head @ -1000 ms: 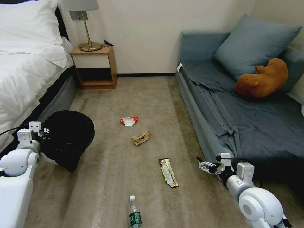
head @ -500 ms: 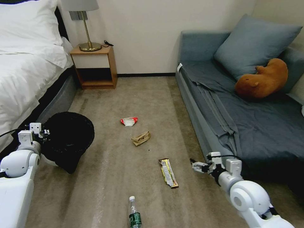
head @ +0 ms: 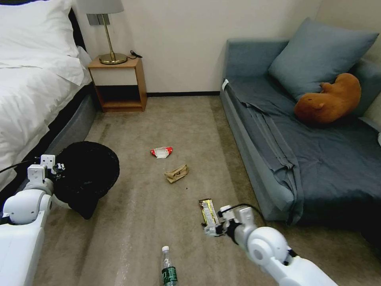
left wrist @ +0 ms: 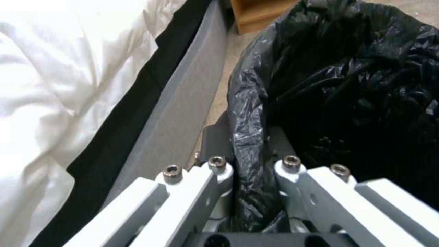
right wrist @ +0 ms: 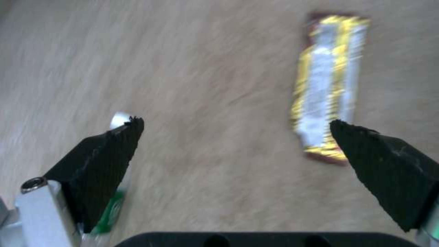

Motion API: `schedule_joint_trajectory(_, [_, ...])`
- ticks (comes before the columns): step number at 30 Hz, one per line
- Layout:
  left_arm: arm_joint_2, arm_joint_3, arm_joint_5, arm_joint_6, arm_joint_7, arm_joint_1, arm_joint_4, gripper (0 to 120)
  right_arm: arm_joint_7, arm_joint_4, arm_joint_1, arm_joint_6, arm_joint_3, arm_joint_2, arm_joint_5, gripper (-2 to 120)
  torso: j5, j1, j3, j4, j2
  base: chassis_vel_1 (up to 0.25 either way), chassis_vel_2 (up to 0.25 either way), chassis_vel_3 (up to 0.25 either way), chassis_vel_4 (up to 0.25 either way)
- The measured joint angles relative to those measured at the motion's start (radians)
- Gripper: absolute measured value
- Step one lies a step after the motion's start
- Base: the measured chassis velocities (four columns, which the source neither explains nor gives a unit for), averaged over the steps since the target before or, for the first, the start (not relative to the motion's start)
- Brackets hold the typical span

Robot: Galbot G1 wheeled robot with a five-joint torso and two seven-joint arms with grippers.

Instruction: Pick up the trash bin, then pick up the garbage on the floor and place it into the trash bin.

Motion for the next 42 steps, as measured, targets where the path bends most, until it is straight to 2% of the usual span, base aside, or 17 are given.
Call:
schedule_joint_trajectory(2, [-0.008, 0.000, 0.017, 0.003, 0.000, 0.012, -0.012, 5, 0.000, -0.036, 0.073, 0.000, -0.113, 0.006, 0.021, 100, 0.0000, 0.000, 0.000, 0.0000, 0.000, 0.000, 0.000, 0.000, 0.000])
schedule_joint_trajectory(8, [-0.025, 0.002, 0.052, 0.005, 0.000, 0.032, -0.033, 5, -0.003, -0.092, 0.179, 0.001, -0.250, 0.039, 0.071, 100, 0.0000, 0.000, 0.000, 0.0001, 0.000, 0.000, 0.000, 0.000, 0.000])
schedule_joint_trajectory(20, [-0.032, 0.012, 0.098, -0.007, 0.001, 0.074, -0.074, 5, -0.026, -0.197, 0.312, 0.002, -0.433, 0.086, 0.123, 100, -0.0001, 0.000, 0.000, 0.0000, 0.000, 0.000, 0.000, 0.000, 0.000])
schedule_joint_trajectory(24, [-0.036, 0.010, 0.098, -0.007, 0.001, 0.082, -0.084, 5, -0.030, -0.225, 0.319, 0.003, -0.462, 0.111, 0.120, 100, 0.0000, 0.000, 0.000, 0.0000, 0.000, 0.000, 0.000, 0.000, 0.000])
schedule_joint_trajectory(30, [-0.045, 0.002, 0.097, -0.007, 0.001, 0.098, -0.107, 5, -0.042, -0.343, 0.323, 0.003, -0.507, 0.198, 0.075, 100, 0.0000, 0.000, 0.000, 0.0001, 0.000, 0.000, 0.000, 0.000, 0.000])
schedule_joint_trajectory(42, [-0.051, -0.003, 0.093, -0.009, 0.001, 0.103, -0.133, 5, -0.046, -0.447, 0.313, 0.003, -0.538, 0.255, 0.013, 100, -0.0001, 0.000, 0.000, -0.0001, 0.000, 0.000, 0.000, 0.000, 0.000])
